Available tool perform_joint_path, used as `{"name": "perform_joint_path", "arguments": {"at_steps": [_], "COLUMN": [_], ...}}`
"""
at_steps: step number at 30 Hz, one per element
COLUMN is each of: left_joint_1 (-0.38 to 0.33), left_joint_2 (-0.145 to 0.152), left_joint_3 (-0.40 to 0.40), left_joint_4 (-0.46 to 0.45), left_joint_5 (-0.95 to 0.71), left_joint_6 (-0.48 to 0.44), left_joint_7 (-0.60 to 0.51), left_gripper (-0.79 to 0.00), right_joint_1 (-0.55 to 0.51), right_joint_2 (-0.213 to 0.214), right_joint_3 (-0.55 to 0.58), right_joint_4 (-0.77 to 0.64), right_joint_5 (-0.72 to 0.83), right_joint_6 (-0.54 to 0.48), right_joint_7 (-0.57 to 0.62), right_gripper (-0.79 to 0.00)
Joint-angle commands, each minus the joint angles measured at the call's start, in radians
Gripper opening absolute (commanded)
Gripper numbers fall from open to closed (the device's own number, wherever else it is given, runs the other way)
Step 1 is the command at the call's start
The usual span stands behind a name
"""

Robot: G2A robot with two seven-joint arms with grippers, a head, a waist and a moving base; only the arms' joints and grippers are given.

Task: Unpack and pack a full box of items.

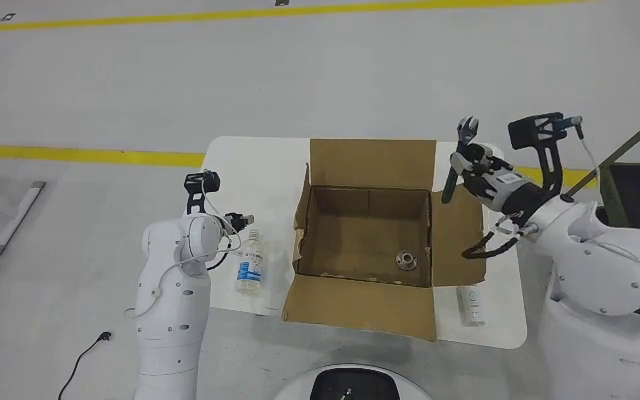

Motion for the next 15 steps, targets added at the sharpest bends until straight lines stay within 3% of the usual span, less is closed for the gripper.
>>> {"name": "perform_joint_path", "arguments": {"at_steps": [1,15], "left_joint_1": [0.000,0.000], "left_joint_2": [0.000,0.000], "left_joint_3": [0.000,0.000], "left_joint_4": [0.000,0.000], "left_joint_5": [0.000,0.000], "left_joint_6": [0.000,0.000], "left_joint_7": [0.000,0.000], "left_gripper": [0.000,0.000], "right_joint_1": [-0.013,-0.149], "right_joint_2": [0.006,0.040], "right_joint_3": [0.028,0.196], "right_joint_4": [-0.028,-0.046], "right_joint_5": [-0.024,-0.162], "right_joint_6": [0.020,0.095], "right_joint_7": [0.011,0.122], "right_gripper": [-0.785,-0.785]}}
